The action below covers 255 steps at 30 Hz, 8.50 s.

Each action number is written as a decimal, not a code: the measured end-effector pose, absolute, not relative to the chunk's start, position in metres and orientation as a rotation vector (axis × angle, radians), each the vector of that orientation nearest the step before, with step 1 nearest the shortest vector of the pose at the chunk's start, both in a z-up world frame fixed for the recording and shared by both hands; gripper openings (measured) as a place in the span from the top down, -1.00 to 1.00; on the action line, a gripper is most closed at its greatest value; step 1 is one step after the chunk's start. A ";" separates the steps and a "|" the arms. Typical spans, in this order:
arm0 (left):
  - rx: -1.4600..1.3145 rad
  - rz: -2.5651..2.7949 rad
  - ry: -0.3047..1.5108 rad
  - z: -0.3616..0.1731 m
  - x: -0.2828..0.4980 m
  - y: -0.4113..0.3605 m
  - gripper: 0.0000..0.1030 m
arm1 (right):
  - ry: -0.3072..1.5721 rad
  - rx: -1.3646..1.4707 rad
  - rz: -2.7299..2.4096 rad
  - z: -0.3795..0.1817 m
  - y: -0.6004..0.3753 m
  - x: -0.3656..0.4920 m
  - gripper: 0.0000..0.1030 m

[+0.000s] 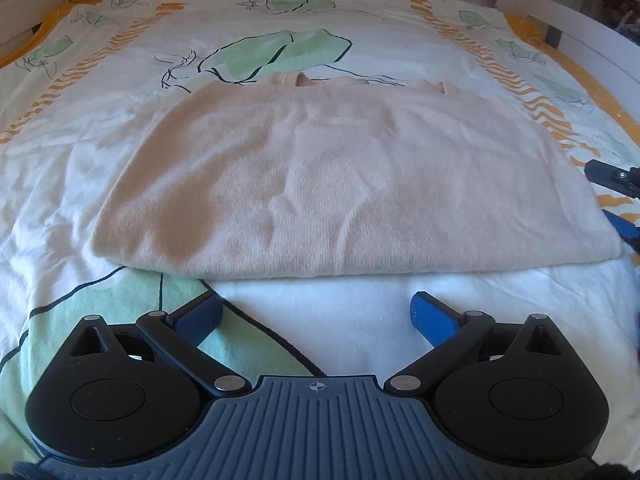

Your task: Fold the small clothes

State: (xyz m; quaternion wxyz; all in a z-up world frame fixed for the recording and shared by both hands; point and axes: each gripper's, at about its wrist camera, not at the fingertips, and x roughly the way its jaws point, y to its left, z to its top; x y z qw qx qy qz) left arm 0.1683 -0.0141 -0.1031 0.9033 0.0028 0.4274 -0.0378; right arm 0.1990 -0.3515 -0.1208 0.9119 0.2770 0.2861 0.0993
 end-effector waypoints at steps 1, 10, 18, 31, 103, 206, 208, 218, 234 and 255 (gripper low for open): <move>0.004 -0.081 0.881 -0.104 0.168 -0.014 -0.99 | 0.590 0.562 0.203 -0.121 -0.350 0.199 -1.00; -0.001 -0.094 0.834 -0.109 0.161 -0.013 -1.00 | 0.578 0.520 0.196 -0.123 -0.345 0.198 -1.00; 0.008 -0.101 0.849 -0.110 0.163 -0.013 -1.00 | 0.576 0.497 0.191 -0.125 -0.342 0.197 -1.00; 0.009 -0.128 0.890 -0.108 0.170 -0.009 -1.00 | 0.652 0.371 0.150 -0.121 -0.325 0.206 -1.00; 0.079 -0.123 0.920 -0.099 0.305 -0.041 -1.00 | 1.123 0.730 0.579 -0.119 -0.344 0.317 -0.49; -0.409 -0.147 0.748 0.003 0.306 0.213 -0.95 | 0.577 -0.146 0.675 -0.033 -0.009 0.212 -0.85; -0.388 -0.166 0.764 0.000 0.308 0.205 -0.95 | 0.587 -0.122 0.670 -0.033 -0.024 0.205 -0.85; -0.294 -0.278 0.883 -0.035 0.314 0.164 -0.95 | 0.628 -0.024 0.522 -0.050 -0.068 0.215 -0.85; -0.347 -0.229 0.916 -0.087 0.335 0.158 -0.94 | 0.812 0.356 0.372 -0.095 -0.136 0.322 0.15; -0.182 -0.190 0.797 -0.048 0.290 0.136 -0.99 | 0.792 0.276 0.423 -0.088 -0.154 0.276 -0.99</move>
